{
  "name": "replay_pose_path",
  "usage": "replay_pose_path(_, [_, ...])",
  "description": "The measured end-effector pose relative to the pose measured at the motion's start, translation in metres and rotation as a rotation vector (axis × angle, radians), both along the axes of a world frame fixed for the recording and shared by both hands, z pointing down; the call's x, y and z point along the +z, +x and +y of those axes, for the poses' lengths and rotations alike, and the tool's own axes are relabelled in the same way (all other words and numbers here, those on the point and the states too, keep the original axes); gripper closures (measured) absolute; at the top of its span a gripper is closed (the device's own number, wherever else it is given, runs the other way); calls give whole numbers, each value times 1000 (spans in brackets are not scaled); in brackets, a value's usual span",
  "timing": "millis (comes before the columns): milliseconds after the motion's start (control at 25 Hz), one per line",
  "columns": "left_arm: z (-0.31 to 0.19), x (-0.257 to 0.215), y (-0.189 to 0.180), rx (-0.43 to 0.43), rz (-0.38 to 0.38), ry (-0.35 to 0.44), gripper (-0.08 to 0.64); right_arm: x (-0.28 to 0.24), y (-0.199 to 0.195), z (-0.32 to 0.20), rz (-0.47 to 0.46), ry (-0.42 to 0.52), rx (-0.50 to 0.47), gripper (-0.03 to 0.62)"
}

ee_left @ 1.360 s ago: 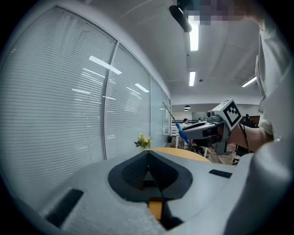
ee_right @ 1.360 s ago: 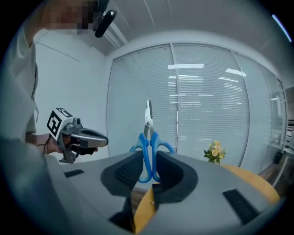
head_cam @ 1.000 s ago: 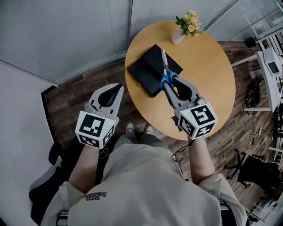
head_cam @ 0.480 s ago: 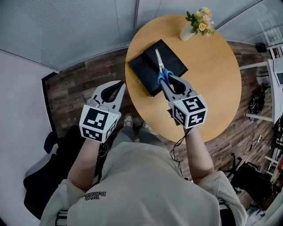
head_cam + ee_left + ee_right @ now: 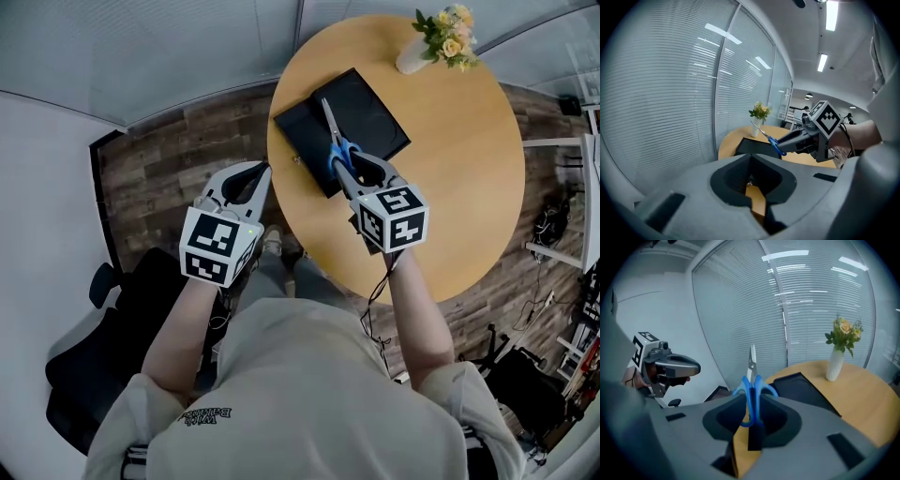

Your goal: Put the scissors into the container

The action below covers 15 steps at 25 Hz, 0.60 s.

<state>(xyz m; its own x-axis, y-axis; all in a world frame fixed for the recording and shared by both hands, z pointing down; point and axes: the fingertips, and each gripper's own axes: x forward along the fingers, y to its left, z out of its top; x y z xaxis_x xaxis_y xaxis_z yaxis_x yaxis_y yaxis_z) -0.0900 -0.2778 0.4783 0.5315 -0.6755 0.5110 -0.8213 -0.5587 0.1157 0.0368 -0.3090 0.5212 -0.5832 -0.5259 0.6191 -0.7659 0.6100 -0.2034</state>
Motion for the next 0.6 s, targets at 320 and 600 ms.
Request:
replay_pose_path(320, [-10,39,12,-27,70,-70,538,49,-10,-9,51,-88,-32,495])
replay_pose_path(600, [-3,74,11,-32,37,-155,538,90,-17,-9,107,-186,-57,495])
